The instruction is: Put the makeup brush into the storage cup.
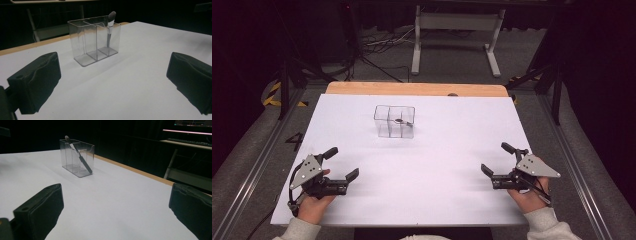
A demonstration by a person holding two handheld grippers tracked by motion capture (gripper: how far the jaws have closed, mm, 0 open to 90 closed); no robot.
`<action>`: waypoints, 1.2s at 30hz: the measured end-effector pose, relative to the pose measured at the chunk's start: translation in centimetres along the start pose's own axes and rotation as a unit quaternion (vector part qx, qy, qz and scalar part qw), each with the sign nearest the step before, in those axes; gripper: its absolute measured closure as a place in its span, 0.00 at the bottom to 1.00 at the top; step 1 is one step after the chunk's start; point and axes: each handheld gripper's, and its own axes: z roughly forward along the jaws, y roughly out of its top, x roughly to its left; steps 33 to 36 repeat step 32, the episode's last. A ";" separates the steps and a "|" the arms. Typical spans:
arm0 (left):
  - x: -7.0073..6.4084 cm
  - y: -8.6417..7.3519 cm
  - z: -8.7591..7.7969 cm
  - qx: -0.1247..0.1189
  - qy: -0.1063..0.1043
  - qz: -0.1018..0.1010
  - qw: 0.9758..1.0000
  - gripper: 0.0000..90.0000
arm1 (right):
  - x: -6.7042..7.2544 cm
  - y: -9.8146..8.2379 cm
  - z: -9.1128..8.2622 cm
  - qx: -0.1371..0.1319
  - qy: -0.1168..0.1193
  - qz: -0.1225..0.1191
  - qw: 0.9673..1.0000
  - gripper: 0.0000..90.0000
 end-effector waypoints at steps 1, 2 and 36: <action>0.1 -0.1 0.0 0.002 -0.002 0.000 1.000 0.00 | 0.0 -0.1 0.0 0.000 0.000 0.000 1.000 0.00; 0.0 -0.3 0.1 -0.003 -0.002 -0.004 1.000 0.00 | 0.1 -0.1 0.1 0.001 0.001 0.001 1.000 0.00; 0.3 -1.5 0.8 -0.006 -0.006 -0.020 1.000 0.00 | 0.3 -1.2 0.2 0.022 0.002 0.025 0.999 0.00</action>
